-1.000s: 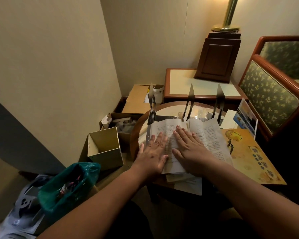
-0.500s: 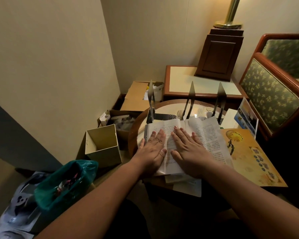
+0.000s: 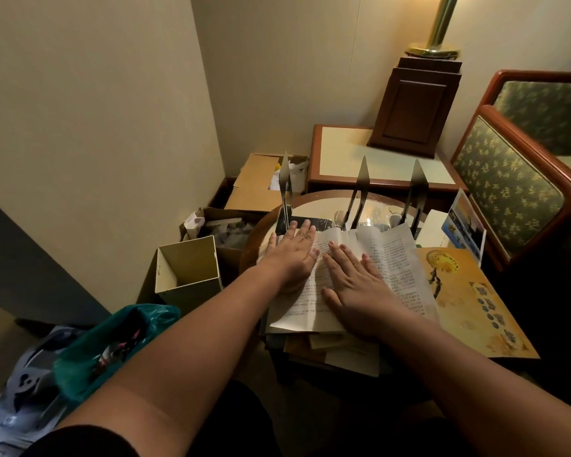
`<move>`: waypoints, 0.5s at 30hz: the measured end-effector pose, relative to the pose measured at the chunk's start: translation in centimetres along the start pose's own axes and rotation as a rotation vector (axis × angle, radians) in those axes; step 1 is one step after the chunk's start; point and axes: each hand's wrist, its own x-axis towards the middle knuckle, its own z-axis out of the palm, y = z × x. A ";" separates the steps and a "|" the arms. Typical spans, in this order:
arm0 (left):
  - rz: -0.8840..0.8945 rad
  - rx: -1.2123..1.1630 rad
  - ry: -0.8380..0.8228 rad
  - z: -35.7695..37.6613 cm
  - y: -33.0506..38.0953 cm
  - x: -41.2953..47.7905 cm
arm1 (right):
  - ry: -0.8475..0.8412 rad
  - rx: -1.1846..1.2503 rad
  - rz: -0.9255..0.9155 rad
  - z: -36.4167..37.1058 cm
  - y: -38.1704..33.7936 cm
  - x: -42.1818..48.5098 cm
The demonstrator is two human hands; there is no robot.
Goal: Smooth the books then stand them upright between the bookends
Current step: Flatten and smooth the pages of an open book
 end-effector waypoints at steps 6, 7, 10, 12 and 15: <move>0.004 -0.107 0.086 2.1 0.1 -3.2 | 0.019 0.014 -0.006 0.2 0.0 0.0; 0.013 -0.130 0.101 2.5 0.3 -4.1 | 0.021 0.017 -0.007 0.3 0.0 0.0; 0.044 -0.175 0.131 3.7 0.8 -6.5 | 0.040 0.027 -0.011 0.6 0.1 0.0; 0.061 -0.164 0.126 4.3 1.1 -8.0 | 0.047 0.030 -0.008 0.8 0.1 0.1; 0.081 -0.165 0.115 4.9 1.8 -10.0 | 0.057 0.037 -0.007 0.8 0.2 0.1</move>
